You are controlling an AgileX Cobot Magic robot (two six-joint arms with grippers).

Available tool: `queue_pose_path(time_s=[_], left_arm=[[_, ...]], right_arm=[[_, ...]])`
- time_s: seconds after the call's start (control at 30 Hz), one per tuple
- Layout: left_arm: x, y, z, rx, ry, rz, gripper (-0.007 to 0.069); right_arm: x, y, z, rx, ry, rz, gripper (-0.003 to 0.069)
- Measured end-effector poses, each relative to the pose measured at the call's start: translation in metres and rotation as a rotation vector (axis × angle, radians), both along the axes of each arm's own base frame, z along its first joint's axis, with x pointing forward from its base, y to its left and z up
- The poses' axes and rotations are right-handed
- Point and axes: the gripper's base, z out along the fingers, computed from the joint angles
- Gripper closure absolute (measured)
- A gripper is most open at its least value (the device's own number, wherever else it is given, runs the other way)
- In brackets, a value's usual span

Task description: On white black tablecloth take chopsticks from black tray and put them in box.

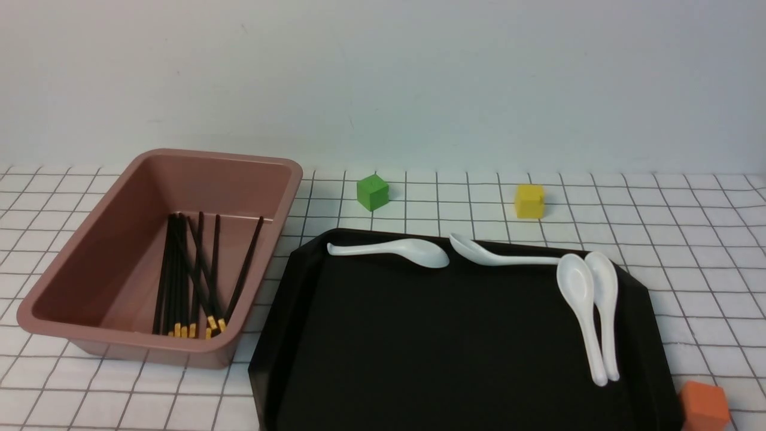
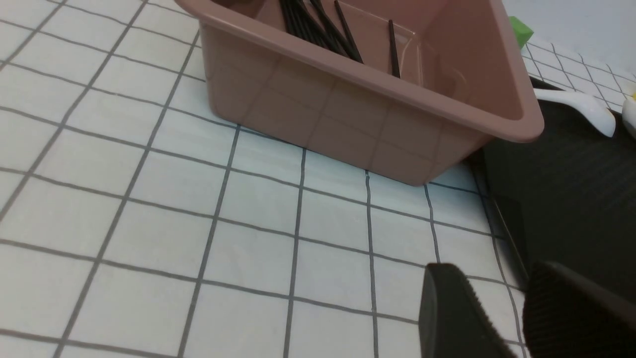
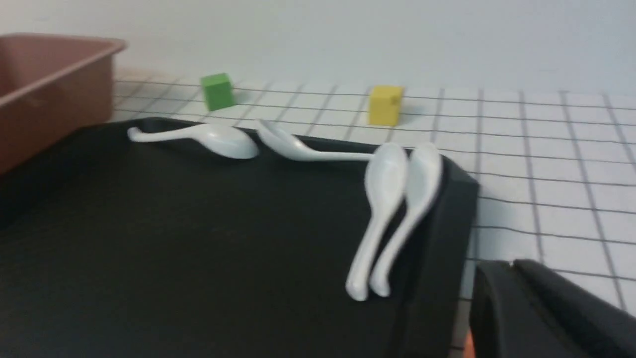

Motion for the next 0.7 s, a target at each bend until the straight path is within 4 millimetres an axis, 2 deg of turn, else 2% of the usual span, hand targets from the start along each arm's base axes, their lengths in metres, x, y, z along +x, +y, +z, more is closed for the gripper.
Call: queue_pose_path(time_s=[0.2, 0.33, 0.7], left_arm=[[0.000, 0.000, 0.000, 0.000, 0.000, 0.000, 0.0386], [0.000, 0.000, 0.000, 0.000, 0.000, 0.000, 0.0386], [0.000, 0.000, 0.000, 0.000, 0.000, 0.000, 0.0385]], right_arm=[[-0.006, -0.009, -0.009, -0.010, 0.080, -0.139, 0.0607], [-0.008, -0.009, -0.013, -0.013, 0.130, -0.149, 0.0603], [-0.008, -0.009, -0.013, -0.014, 0.134, -0.149, 0.0596]])
